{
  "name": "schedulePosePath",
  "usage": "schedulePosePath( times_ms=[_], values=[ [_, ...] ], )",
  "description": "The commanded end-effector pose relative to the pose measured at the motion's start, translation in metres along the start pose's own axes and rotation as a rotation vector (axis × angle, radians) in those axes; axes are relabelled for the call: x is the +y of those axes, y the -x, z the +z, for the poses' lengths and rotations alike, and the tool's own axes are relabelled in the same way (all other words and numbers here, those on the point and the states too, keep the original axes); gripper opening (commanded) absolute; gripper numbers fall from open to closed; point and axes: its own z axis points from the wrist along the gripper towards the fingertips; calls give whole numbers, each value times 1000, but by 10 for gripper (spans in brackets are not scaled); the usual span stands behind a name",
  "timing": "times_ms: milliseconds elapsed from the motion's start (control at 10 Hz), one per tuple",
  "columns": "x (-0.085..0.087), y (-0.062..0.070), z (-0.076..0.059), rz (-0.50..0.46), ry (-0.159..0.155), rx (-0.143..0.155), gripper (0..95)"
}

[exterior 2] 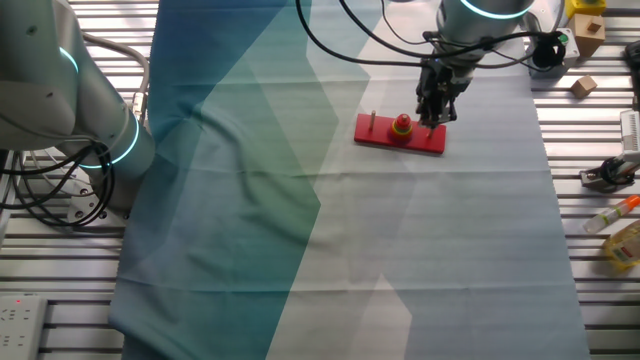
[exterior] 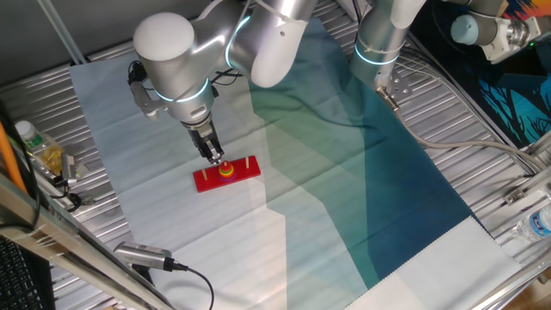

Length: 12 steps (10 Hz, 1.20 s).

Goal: Take out one Hanoi block and throw it aside

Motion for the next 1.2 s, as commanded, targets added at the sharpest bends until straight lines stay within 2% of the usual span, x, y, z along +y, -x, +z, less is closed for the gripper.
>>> schedulePosePath(
  times_ms=[100,300,500,1200],
  values=[
    [0,0,0,-8,0,3,190],
    [0,0,0,-7,1,7,190],
    [0,0,0,-6,29,4,570],
    [3,-5,6,14,51,0,570]
  ],
)
